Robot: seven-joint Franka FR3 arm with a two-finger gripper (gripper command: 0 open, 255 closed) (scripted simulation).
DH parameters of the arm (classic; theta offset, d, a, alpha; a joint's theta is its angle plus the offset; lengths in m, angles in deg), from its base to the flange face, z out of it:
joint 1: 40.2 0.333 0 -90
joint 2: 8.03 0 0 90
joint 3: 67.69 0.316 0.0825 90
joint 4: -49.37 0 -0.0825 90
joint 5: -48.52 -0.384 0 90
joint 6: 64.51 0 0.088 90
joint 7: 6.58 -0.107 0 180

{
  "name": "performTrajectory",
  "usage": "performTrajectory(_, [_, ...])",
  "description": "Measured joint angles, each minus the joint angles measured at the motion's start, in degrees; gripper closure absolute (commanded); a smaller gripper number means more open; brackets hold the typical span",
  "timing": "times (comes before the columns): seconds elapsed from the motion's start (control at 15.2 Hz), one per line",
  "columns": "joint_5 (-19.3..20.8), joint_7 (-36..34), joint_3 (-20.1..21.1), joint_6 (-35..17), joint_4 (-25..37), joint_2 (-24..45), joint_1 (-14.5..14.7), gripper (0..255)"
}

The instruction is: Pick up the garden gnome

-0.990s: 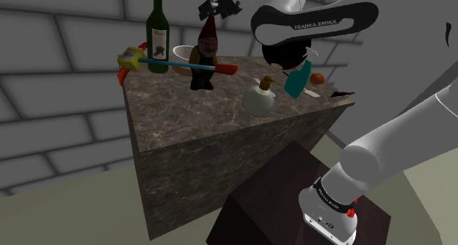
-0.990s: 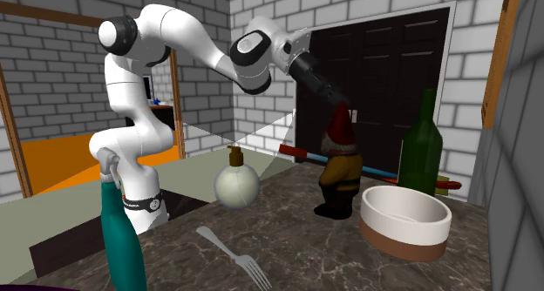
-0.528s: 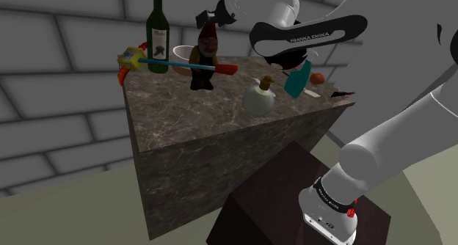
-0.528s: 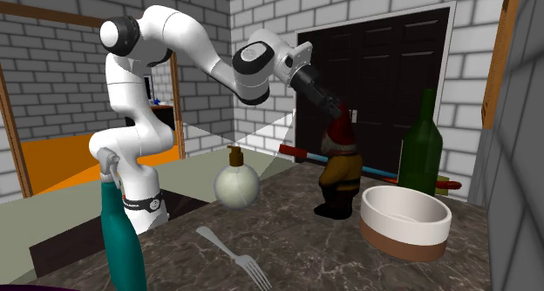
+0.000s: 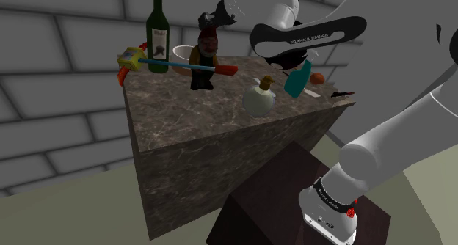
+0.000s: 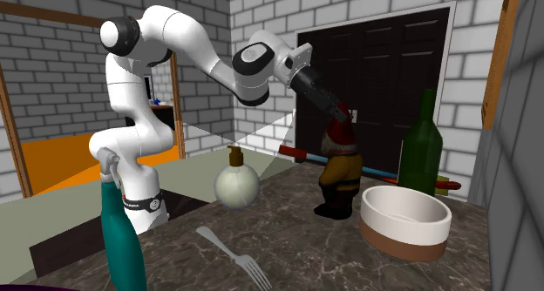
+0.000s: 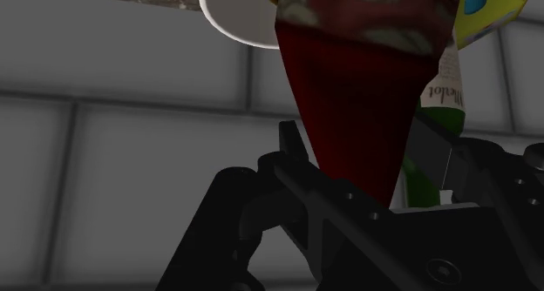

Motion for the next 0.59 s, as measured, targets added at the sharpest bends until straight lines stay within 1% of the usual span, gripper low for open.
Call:
performTrajectory(0.2, [0.0, 0.0, 0.0, 0.0, 0.0, 0.0, 0.0, 255])
performTrajectory(0.59, [-5.1, 4.8, -1.0, 2.7, 2.0, -1.0, 1.6, 255])
